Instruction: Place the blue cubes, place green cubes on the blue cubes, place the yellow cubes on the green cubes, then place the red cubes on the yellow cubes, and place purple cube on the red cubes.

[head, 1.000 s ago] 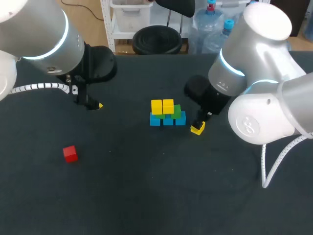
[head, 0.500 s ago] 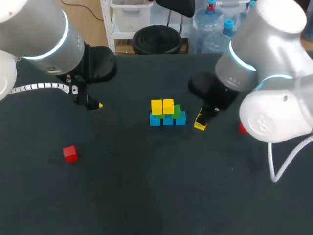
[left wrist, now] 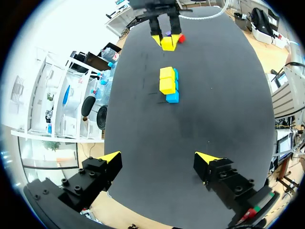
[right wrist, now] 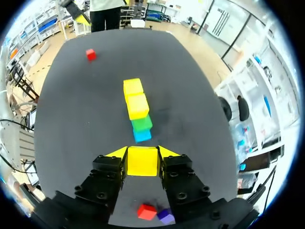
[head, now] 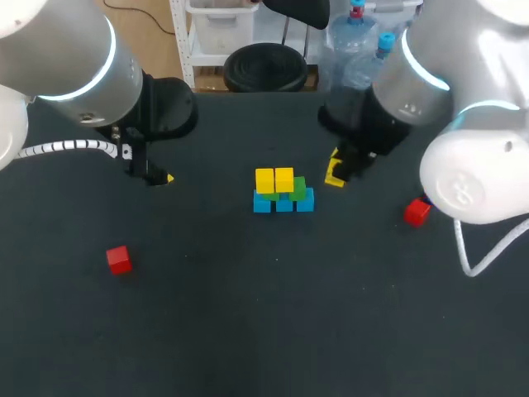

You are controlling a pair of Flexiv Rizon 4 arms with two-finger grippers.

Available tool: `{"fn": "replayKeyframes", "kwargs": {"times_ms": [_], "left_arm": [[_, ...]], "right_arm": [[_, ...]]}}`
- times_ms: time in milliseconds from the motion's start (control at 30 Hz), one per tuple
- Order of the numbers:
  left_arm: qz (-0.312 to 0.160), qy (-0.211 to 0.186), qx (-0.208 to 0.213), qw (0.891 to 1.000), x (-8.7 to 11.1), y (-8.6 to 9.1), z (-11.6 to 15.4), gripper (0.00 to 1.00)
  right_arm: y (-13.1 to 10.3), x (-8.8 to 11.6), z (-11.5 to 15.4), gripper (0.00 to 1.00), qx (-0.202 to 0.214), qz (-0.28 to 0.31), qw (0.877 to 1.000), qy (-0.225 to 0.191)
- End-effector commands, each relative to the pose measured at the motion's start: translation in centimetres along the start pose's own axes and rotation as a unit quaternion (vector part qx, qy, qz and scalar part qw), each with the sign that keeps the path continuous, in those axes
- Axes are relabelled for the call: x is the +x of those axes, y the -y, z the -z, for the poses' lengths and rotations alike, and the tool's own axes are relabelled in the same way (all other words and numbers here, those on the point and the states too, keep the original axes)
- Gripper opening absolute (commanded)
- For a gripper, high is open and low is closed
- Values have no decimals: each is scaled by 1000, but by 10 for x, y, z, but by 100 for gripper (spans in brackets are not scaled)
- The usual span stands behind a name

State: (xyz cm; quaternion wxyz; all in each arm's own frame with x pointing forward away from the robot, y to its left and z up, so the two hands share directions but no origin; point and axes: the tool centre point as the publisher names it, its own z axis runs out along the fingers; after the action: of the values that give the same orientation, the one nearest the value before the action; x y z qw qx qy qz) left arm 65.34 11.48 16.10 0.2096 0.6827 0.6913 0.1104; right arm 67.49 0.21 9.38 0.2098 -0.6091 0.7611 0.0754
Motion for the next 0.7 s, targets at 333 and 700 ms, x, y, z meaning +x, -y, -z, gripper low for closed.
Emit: {"fn": "replayKeyframes", "kwargs": {"times_ms": [333,700], "left_arm": [[1,-2,0,1000,-1,0,-1,100],[1,-2,0,1000,-1,0,-1,100]], "right_arm": [[1,-4,41,0,-33,78,996,22],[-8,-18,31,0,-86,158,983,29]]}}
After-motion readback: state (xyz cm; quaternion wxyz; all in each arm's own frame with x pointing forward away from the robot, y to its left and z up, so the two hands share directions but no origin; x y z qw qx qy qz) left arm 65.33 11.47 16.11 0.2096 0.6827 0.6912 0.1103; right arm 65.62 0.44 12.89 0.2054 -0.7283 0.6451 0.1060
